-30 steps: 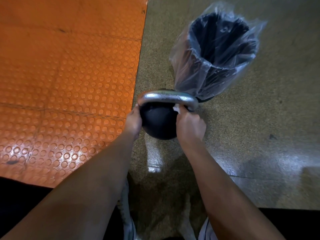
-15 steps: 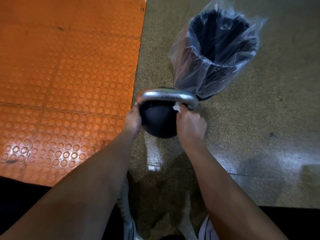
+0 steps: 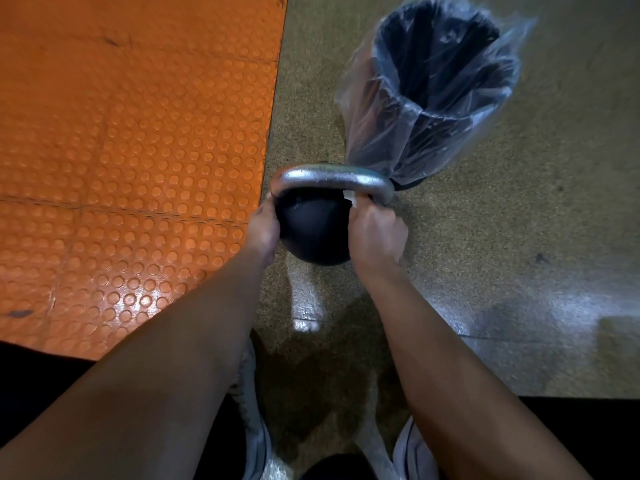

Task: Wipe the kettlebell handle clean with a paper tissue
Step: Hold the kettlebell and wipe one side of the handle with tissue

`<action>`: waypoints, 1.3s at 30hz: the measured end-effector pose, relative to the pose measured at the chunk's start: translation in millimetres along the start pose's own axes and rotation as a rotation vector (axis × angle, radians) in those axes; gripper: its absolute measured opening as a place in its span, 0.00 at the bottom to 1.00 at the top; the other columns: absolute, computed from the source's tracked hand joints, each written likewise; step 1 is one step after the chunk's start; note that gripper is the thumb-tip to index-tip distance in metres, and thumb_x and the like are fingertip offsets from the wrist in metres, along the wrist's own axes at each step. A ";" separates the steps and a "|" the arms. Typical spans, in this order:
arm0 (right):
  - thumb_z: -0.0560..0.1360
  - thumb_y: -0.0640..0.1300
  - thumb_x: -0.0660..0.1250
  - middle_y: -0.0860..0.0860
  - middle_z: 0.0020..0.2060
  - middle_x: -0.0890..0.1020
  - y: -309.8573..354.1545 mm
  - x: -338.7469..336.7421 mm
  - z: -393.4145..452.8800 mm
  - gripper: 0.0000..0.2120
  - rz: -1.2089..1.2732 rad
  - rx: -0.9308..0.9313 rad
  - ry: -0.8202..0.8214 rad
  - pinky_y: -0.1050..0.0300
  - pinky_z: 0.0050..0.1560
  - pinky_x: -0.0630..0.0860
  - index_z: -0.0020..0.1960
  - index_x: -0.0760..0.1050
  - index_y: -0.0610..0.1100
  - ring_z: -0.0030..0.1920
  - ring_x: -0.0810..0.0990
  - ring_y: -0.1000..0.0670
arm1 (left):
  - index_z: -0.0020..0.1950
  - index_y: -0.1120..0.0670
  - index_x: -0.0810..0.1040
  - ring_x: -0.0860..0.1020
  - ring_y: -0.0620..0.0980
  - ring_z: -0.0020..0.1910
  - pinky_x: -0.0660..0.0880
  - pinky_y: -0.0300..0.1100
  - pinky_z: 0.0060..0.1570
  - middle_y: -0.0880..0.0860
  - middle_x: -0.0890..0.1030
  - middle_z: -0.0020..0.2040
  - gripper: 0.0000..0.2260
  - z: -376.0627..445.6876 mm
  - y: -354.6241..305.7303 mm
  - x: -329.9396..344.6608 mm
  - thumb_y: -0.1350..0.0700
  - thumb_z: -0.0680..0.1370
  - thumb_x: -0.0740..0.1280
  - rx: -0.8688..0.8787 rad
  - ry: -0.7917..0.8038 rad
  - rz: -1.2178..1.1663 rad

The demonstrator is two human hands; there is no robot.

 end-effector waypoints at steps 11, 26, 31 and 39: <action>0.67 0.36 0.82 0.43 0.21 0.78 1.9 -0.1 5.3 0.12 -0.009 -0.025 0.027 0.55 0.19 0.73 0.32 0.81 0.43 0.18 0.78 0.42 | 0.63 0.56 0.78 0.76 0.57 0.65 0.70 0.55 0.69 0.55 0.81 0.61 0.19 -2.1 -2.0 1.3 0.44 0.83 0.58 0.003 -0.005 -0.021; 0.81 0.41 0.71 0.44 0.60 0.79 -119.1 -8.4 4.9 0.14 0.754 0.437 -0.003 0.54 0.57 0.79 0.64 0.80 0.37 0.59 0.78 0.47 | 0.62 0.56 0.79 0.75 0.58 0.66 0.69 0.57 0.69 0.57 0.81 0.61 0.19 -3.4 -0.9 0.4 0.45 0.84 0.57 -0.016 -0.032 -0.009; 0.83 0.45 0.68 0.47 0.51 0.81 -78.7 -8.6 60.7 0.13 0.522 0.137 0.399 0.55 0.51 0.71 0.66 0.81 0.44 0.52 0.79 0.45 | 0.65 0.55 0.78 0.75 0.57 0.66 0.68 0.55 0.69 0.58 0.80 0.63 0.19 -3.4 -1.1 -0.6 0.44 0.84 0.57 -0.019 -0.028 0.007; 0.82 0.37 0.68 0.50 0.44 0.84 -53.1 -8.6 85.0 0.10 0.589 -0.081 0.664 0.56 0.47 0.74 0.54 0.84 0.49 0.45 0.81 0.50 | 0.64 0.55 0.78 0.74 0.58 0.66 0.68 0.56 0.69 0.57 0.80 0.62 0.20 -2.8 -0.5 -0.6 0.44 0.84 0.57 -0.019 -0.024 0.004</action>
Point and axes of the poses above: each hand's wrist, its own z-axis towards the middle knuckle, its own x-axis out of the palm, y = z × x, the point moved 9 cm from there along z, towards the middle knuckle
